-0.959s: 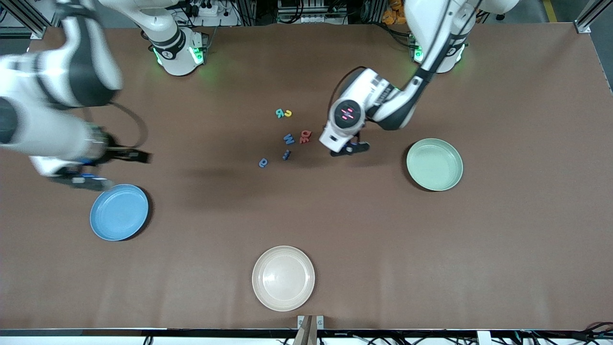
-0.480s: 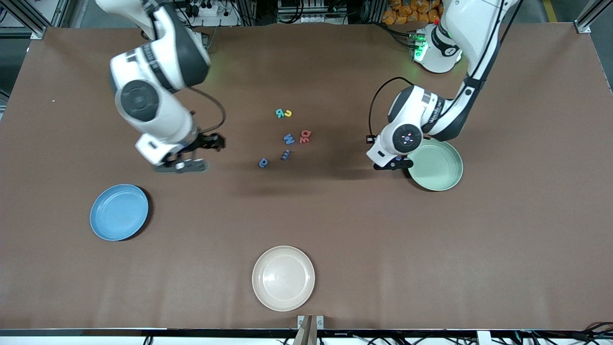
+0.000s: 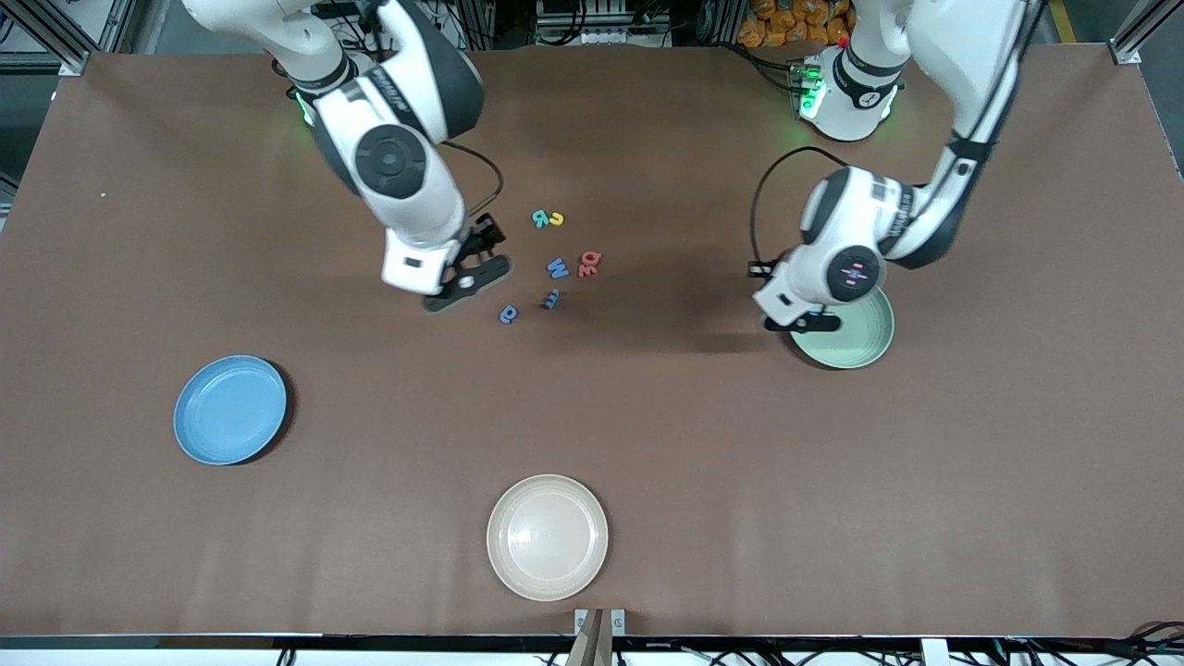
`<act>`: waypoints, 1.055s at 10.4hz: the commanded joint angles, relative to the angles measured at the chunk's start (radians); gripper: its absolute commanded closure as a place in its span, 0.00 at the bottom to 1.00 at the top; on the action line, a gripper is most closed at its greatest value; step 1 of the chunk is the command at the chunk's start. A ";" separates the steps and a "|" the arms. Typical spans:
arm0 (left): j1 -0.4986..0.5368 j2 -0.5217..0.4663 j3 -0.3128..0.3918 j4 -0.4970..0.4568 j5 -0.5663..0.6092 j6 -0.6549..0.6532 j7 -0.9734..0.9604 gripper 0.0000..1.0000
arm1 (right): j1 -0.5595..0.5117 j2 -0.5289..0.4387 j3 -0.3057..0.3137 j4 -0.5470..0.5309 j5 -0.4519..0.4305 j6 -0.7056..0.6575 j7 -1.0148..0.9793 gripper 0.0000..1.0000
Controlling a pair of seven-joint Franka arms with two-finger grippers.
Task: Sort upper and lower case letters into plates
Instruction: 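Carry the H to the green plate while the right gripper moves out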
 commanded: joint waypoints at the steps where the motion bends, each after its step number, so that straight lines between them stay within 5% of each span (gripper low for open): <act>1: 0.048 -0.060 -0.016 -0.057 0.083 -0.004 0.030 0.78 | 0.110 0.034 -0.011 -0.021 0.013 0.075 -0.102 0.00; 3: 0.108 -0.013 -0.016 -0.058 0.089 0.055 0.123 0.78 | 0.193 0.083 -0.011 -0.020 0.013 0.157 -0.156 0.00; 5: 0.141 0.015 -0.017 -0.051 0.089 0.079 0.164 0.61 | 0.276 0.112 -0.011 -0.071 0.010 0.274 -0.192 0.00; 7: 0.139 0.013 -0.019 -0.052 0.085 0.079 0.165 0.00 | 0.297 0.120 -0.011 -0.150 0.010 0.364 -0.262 0.00; 11: 0.139 -0.011 -0.055 -0.051 0.025 0.030 0.150 0.00 | 0.297 0.131 0.037 -0.274 0.008 0.471 -0.302 0.00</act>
